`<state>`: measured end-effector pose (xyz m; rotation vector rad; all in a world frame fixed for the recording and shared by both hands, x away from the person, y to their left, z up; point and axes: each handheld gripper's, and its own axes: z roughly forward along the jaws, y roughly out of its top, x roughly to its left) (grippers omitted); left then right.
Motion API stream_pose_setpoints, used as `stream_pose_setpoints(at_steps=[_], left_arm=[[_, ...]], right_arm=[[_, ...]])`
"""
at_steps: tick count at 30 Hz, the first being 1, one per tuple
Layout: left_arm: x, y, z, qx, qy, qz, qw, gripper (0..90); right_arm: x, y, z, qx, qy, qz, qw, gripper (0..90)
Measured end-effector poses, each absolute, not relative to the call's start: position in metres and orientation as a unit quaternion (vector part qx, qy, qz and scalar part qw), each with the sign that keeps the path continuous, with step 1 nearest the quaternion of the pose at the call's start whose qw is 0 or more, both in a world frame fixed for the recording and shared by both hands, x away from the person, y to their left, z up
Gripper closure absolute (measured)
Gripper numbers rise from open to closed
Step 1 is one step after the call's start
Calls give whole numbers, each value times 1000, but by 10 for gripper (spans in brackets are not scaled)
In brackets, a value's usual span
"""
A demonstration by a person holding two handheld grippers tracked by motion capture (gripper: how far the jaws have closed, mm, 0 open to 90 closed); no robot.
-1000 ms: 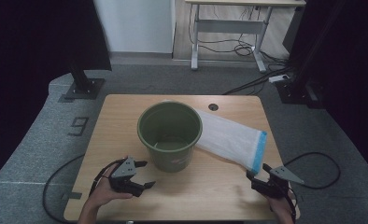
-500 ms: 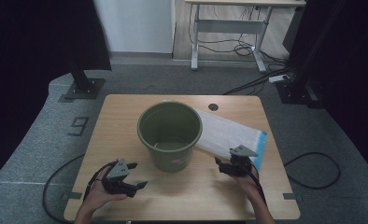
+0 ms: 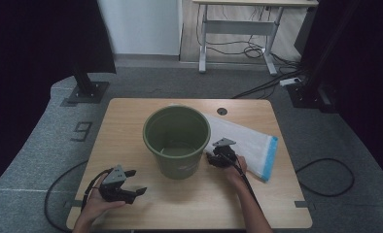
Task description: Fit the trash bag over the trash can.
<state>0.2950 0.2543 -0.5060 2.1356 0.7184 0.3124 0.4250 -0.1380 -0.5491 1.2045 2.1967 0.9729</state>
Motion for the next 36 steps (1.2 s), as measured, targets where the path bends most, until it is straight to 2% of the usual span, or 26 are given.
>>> stream_pose_setpoints(at_steps=[2,5,6,10,15,16,23,28,30,31,33,34,35,36], left_arm=[[295,256,-506,850,289,124,423,197],[296,257,-506,848,292,124,424,198],[295,257,-506,848,293,126,424,198],[294,258,-505,848,297,127,420,198],[294,261,-505,844,304,126,422,202],[294,263,-505,841,311,124,426,205],[293,265,-509,836,334,120,419,223],[293,262,-510,838,333,119,415,225],[294,261,-511,839,334,119,413,226],[294,261,-512,839,334,119,412,227],[295,260,-513,839,338,119,409,228],[295,260,-513,839,338,119,409,229],[295,261,-514,839,341,119,407,229],[295,261,-514,839,341,118,407,229]], right_arm=[[427,-138,-549,441,793,358,220,619],[429,-144,-548,450,791,353,217,851],[429,-146,-547,454,791,352,212,885],[418,-157,-541,455,797,334,216,888],[383,-177,-532,441,789,361,229,888],[362,-191,-531,441,785,368,233,888],[301,-236,-536,447,770,388,238,888],[280,-256,-539,452,768,390,231,888],[275,-261,-540,454,769,386,231,880],[275,-261,-540,454,769,388,227,844],[278,-255,-538,448,772,389,225,687],[278,-255,-538,448,772,389,225,687],[284,-241,-532,445,768,392,243,526],[288,-236,-529,443,767,397,243,482]])
